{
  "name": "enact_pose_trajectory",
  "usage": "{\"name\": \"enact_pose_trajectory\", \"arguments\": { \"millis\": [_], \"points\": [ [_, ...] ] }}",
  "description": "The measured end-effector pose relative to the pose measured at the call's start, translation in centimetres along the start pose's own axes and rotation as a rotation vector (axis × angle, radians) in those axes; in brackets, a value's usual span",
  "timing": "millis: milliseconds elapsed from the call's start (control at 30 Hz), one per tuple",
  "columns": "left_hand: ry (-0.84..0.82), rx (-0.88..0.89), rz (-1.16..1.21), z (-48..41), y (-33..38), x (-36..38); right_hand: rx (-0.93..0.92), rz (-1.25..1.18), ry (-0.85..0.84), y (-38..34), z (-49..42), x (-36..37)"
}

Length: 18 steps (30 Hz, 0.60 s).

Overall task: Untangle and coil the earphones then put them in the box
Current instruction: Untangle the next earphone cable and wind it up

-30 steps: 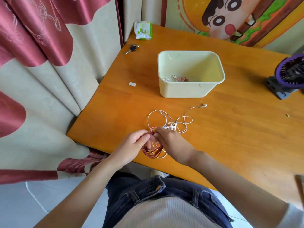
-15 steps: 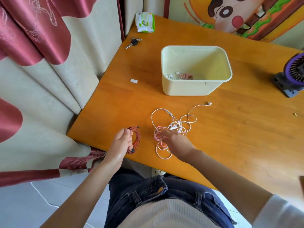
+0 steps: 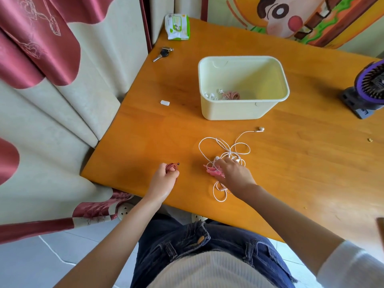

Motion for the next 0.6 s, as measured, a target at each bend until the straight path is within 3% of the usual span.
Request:
{"name": "enact_pose_trajectory", "arguments": {
  "millis": [300, 433, 600],
  "points": [
    [-0.192, 0.097, -0.059, -0.5, 1.1, 3.7, -0.024, -0.542, -0.055, -0.3, 0.8, -0.7],
    [-0.303, 0.161, 0.032, -0.7, 1.3, 4.8, -0.06, -0.614, -0.088, -1.2, 0.9, -1.2],
    [-0.269, 0.232, -0.022, -1.0, 1.2, 4.6, -0.115, -0.625, -0.103, -1.8, 1.1, -1.2]
  ]
}}
Point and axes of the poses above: each hand's wrist, its own z-axis away from the middle knuckle, its own x-axis out of the palm, y = z × x, the point moved 4 cm from there along -z, towards the middle knuckle, and after that the axes turned 3 degrees about -z, right-handed, at the moved point
